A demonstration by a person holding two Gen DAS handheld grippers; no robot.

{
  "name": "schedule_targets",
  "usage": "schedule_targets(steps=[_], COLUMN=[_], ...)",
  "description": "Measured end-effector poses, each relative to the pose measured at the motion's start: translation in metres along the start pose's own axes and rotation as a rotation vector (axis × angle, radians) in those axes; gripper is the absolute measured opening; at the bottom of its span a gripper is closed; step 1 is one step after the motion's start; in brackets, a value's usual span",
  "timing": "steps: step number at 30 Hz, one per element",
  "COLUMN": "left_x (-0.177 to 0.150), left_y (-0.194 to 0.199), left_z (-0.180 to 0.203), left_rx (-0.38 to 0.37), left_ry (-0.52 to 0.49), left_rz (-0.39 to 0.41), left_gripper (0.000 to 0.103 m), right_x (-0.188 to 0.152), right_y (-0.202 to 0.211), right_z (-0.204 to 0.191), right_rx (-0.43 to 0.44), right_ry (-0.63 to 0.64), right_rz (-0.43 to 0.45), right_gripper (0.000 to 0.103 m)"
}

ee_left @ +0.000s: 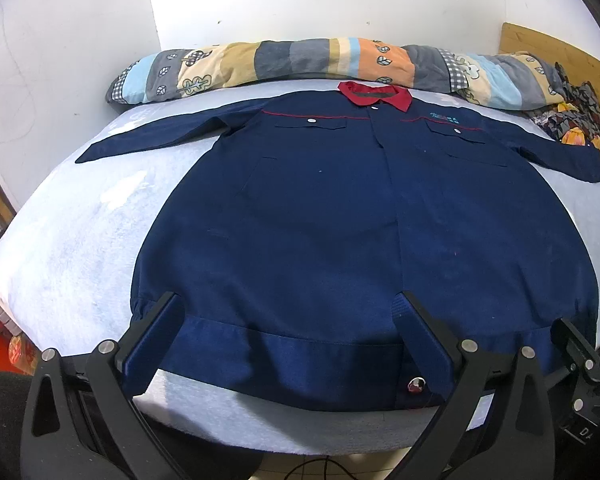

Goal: Fold large clothes

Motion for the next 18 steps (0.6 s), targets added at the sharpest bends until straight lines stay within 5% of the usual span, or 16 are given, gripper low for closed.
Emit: schedule_targets(steps=[18], left_x=[0.0086], left_y=[0.0085], left_z=[-0.0068], left_rx=[-0.003], left_ry=[0.004], left_rz=[0.022], left_gripper=[0.103], right_x=[0.0017], right_y=[0.0043], right_z=[0.0047], right_rx=[0.009], right_ry=[-0.019], right_rz=[0.015], right_gripper=[0.095])
Point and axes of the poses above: each gripper's, at about its wrist camera, not at the fingertips, and y roughly against the way its jaws point, z to its right, x to its top, the point moved 10 cm from there along -y, roughly the way its jaws point, and after that the axes turned 5 degrees about z, right-handed, at the moved point
